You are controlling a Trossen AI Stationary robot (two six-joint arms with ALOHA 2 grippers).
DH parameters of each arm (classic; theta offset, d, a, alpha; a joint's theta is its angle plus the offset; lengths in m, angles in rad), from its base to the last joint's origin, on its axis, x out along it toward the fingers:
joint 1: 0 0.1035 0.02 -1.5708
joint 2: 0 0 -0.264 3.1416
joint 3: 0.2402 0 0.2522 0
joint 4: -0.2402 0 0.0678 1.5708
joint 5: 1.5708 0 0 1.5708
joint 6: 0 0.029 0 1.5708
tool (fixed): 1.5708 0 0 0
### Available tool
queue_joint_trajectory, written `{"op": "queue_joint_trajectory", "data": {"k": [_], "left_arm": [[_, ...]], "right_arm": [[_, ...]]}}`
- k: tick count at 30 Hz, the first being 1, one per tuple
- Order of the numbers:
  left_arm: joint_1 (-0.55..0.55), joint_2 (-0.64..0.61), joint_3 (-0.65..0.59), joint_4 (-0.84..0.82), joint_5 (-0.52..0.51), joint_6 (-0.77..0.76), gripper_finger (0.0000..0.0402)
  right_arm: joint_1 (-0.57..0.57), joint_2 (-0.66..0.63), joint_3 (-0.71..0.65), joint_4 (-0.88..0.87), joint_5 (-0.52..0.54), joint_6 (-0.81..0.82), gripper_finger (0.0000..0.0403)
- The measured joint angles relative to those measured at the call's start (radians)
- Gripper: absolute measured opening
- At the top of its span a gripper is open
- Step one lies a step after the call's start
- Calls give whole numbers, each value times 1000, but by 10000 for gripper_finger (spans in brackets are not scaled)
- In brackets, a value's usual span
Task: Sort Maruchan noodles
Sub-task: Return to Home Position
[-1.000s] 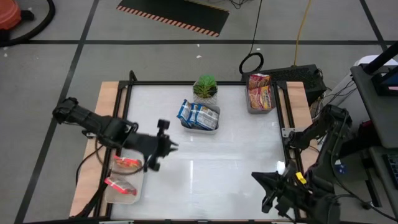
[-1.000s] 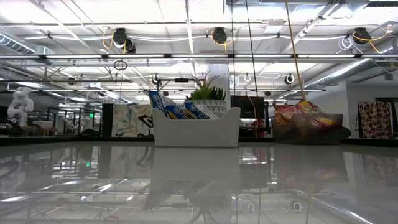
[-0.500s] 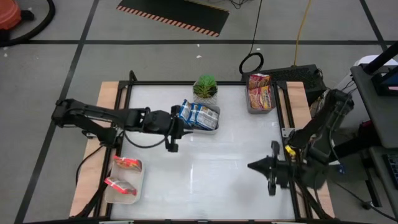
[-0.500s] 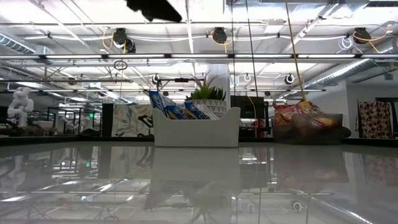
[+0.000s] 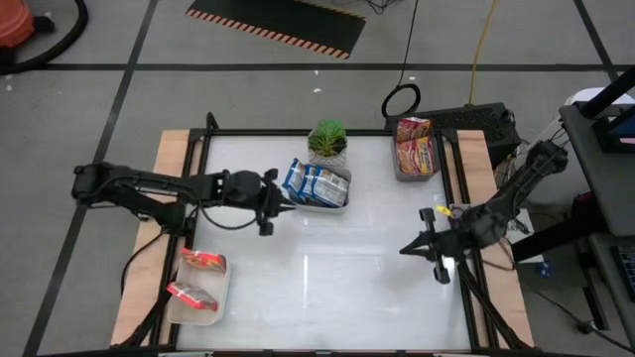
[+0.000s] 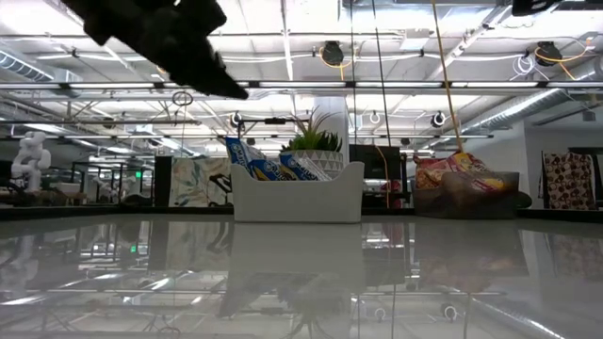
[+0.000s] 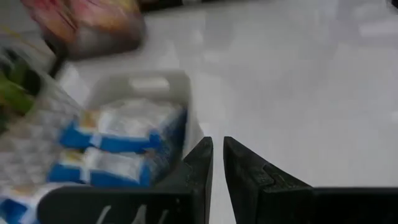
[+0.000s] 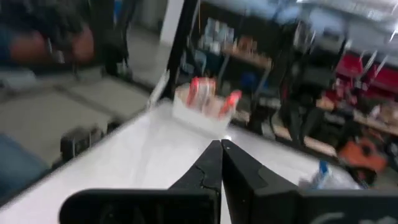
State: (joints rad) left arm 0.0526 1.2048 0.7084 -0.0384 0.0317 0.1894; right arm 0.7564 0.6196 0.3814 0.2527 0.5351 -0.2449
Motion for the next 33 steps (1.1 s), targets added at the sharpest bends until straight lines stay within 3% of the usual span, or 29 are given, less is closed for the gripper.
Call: {"op": "queue_joint_trajectory", "data": {"k": [5, 12, 18, 26, 30, 33], "left_arm": [[68, -58, -121, 209, 82, -1, 44], [144, -123, -235, 306, 141, -8, 44], [205, -140, -302, 408, 264, -27, 44], [242, -142, -391, 494, 331, -82, 44], [252, -158, -431, 492, 332, -91, 44], [275, -189, -468, 491, 331, -91, 44]], "right_arm": [[-136, -16, -147, 265, -177, -45, 0], [-345, 13, -220, 276, -409, 113, 0], [-444, 68, -221, 294, -591, 154, 0], [-507, 133, -222, 298, -587, 111, 0], [-547, 129, -222, 296, -536, 92, 0], [-566, 127, -222, 297, -568, 85, 0]]}}
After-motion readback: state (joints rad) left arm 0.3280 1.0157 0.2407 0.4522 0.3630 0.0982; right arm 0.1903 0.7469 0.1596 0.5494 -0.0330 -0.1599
